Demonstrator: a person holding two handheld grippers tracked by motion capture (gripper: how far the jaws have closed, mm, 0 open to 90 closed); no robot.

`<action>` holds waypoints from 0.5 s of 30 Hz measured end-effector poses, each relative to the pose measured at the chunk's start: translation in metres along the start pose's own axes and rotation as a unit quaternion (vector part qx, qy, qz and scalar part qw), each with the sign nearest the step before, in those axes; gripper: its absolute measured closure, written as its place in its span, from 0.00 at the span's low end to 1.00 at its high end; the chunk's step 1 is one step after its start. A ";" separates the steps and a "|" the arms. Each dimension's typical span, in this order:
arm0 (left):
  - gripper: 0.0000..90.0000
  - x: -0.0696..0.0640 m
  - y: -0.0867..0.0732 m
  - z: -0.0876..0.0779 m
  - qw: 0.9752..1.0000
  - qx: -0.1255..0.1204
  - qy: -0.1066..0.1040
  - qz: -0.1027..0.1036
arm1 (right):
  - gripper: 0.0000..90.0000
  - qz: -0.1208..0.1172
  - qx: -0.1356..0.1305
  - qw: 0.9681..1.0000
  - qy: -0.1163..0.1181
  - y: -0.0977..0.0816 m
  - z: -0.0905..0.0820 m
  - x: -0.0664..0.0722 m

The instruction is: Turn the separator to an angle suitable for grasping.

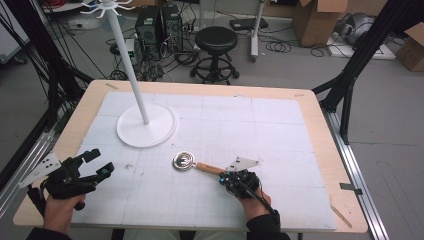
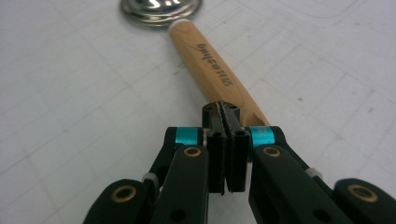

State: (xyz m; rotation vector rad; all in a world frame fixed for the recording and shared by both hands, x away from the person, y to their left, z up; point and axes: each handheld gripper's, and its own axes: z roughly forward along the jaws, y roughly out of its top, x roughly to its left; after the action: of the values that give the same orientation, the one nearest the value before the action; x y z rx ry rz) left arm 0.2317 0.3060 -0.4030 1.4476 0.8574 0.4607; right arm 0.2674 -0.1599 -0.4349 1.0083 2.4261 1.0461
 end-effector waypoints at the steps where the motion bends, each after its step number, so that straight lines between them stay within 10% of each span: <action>1: 0.21 0.000 0.000 0.000 1.000 0.000 0.000 0.000 | 0.99 0.000 0.000 1.000 0.000 0.000 0.000 0.000; 15: 0.21 0.000 -0.001 0.000 1.000 0.001 0.003 0.000 | 0.99 0.047 -0.023 0.998 -0.037 0.010 0.018 -0.033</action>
State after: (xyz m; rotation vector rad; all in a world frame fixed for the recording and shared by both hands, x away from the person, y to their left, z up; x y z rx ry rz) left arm 0.2317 0.3061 -0.4036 1.4484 0.8634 0.4642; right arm 0.3047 -0.1694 -0.4396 1.1358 2.3051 1.0690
